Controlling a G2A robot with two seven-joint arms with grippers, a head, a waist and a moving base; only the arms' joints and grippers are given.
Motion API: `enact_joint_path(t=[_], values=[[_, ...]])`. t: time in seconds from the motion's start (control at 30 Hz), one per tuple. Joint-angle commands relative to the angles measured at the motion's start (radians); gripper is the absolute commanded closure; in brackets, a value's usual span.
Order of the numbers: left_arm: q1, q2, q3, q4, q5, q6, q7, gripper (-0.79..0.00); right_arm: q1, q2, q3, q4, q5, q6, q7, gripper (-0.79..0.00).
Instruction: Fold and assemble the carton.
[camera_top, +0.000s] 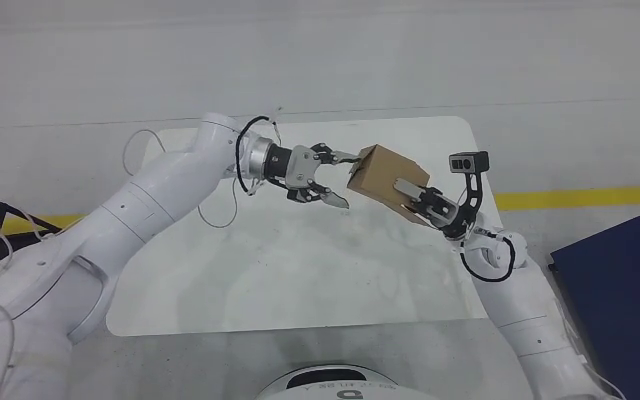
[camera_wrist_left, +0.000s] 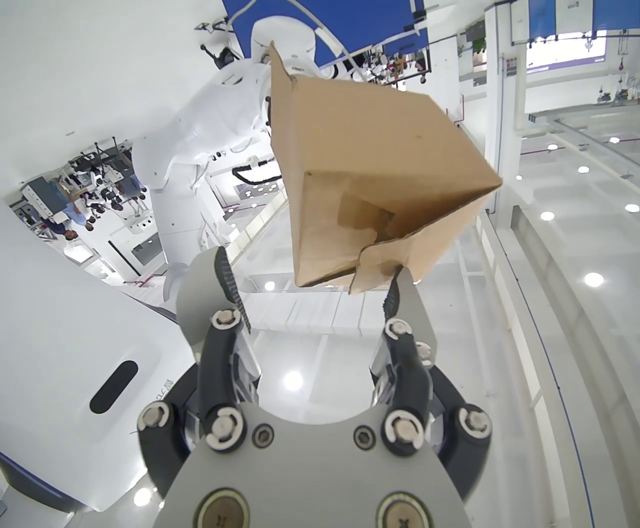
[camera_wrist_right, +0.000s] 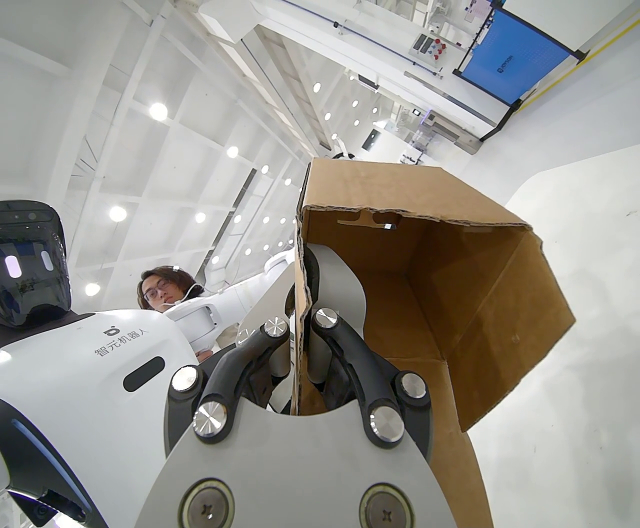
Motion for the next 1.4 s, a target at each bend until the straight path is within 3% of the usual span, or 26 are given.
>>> enact_joint_path(t=[0.0,0.7,1.37], values=[[-0.004,-0.002,0.009,0.0,0.004,0.0,0.0,-0.523,0.001,0.0,0.0,0.001,0.001,0.0,0.001,0.0],[-0.027,-0.029,0.057,0.003,0.059,-0.008,-0.008,-0.471,-0.006,0.001,-0.001,0.002,0.014,-0.008,0.011,0.0],[-0.032,-0.041,0.072,0.005,0.087,-0.013,-0.013,-0.48,-0.052,0.008,0.025,-0.027,0.028,-0.023,0.021,0.0]])
